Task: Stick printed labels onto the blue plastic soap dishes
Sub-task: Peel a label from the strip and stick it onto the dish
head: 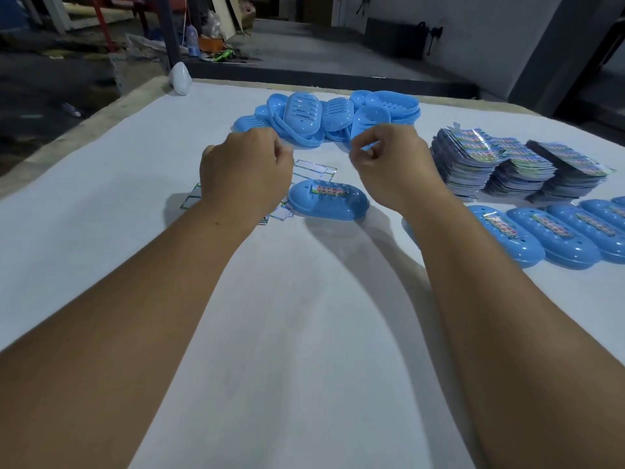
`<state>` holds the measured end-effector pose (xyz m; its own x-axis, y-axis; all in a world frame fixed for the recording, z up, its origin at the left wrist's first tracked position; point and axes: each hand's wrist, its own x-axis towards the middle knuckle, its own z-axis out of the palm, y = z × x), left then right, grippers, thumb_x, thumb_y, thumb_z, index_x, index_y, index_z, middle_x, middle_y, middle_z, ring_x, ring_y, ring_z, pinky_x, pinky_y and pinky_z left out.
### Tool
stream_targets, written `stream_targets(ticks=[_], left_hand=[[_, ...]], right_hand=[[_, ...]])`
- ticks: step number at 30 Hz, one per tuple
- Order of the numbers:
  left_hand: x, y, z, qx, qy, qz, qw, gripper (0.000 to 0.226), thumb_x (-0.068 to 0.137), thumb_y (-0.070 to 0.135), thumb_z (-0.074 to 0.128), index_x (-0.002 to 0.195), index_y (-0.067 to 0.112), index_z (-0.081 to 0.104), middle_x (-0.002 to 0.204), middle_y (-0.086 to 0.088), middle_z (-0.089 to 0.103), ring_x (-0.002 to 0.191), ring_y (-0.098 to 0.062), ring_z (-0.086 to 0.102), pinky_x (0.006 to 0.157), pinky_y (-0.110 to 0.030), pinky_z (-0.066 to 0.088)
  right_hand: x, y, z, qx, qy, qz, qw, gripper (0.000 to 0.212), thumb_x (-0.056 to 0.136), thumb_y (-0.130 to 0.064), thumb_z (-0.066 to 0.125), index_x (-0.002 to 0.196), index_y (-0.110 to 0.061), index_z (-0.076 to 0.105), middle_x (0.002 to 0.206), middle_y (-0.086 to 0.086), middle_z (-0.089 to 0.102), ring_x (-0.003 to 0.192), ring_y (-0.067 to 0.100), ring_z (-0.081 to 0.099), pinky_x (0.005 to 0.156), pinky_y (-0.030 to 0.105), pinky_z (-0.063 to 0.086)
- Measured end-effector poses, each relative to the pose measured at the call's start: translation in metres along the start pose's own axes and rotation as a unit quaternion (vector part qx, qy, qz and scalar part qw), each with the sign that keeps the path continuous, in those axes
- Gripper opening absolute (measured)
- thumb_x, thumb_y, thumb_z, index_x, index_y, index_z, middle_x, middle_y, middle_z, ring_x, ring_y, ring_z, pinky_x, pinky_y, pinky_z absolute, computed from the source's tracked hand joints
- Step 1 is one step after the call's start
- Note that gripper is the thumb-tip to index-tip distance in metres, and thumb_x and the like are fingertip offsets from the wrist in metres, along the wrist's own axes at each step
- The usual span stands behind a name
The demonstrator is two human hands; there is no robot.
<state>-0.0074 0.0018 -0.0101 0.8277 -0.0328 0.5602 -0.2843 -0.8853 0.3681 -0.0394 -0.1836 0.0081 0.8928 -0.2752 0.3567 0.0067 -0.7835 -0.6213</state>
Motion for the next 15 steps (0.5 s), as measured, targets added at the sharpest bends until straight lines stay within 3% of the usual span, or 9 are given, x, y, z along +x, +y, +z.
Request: stream_targets(ticks=[2,5,7,11,15], left_hand=[[-0.001,-0.005,-0.003,0.032,-0.004,0.014,0.999,0.03,0.099,0.038,0.048,0.093,0.015,0.066,0.089,-0.009,0.07,0.082,-0.035,0.058,0.071,-0.036,0.036],[-0.002,-0.011,-0.008,0.057,-0.024,0.013,0.998,0.027,0.096,0.041,0.051,0.093,0.02,0.067,0.093,-0.009,0.069,0.081,-0.034,0.058,0.067,-0.035,0.036],[-0.003,-0.013,-0.011,0.064,-0.033,0.011,0.997,0.024,0.095,0.044,0.054,0.092,0.024,0.066,0.094,-0.008,0.069,0.079,-0.031,0.055,0.067,-0.034,0.036],[-0.003,-0.014,-0.012,0.06,-0.036,0.004,0.998,0.031,0.094,0.049,0.058,0.112,0.025,0.062,0.105,-0.012,0.067,0.091,-0.034,0.06,0.071,-0.035,0.035],[-0.003,-0.019,-0.008,0.053,-0.049,0.01,0.997,0.037,0.093,0.051,0.057,0.119,0.025,0.056,0.105,-0.008,0.07,0.098,-0.035,0.061,0.072,-0.035,0.037]], right_hand=[[-0.005,-0.002,0.004,0.014,-0.052,-0.035,0.998,0.027,0.09,-0.029,0.066,0.117,-0.028,0.069,0.098,-0.012,0.069,0.087,0.008,0.063,0.079,0.023,0.05],[-0.012,-0.007,0.008,-0.01,-0.158,-0.07,0.985,0.057,0.082,-0.038,0.071,0.137,-0.028,0.06,0.128,-0.007,0.064,0.117,0.01,0.06,0.104,0.033,0.048],[-0.017,-0.01,0.011,-0.043,-0.2,-0.069,0.976,0.076,0.071,-0.046,0.07,0.143,-0.03,0.055,0.13,-0.009,0.06,0.117,0.009,0.058,0.105,0.032,0.047],[-0.026,-0.011,0.014,-0.082,-0.199,-0.07,0.974,0.078,0.07,-0.05,0.075,0.143,-0.036,0.052,0.121,-0.01,0.061,0.109,0.014,0.062,0.096,0.03,0.05],[-0.037,-0.017,0.005,-0.125,-0.124,-0.086,0.981,0.074,0.076,-0.056,0.063,0.145,-0.039,0.047,0.131,-0.001,0.058,0.121,0.028,0.055,0.103,0.044,0.046]])
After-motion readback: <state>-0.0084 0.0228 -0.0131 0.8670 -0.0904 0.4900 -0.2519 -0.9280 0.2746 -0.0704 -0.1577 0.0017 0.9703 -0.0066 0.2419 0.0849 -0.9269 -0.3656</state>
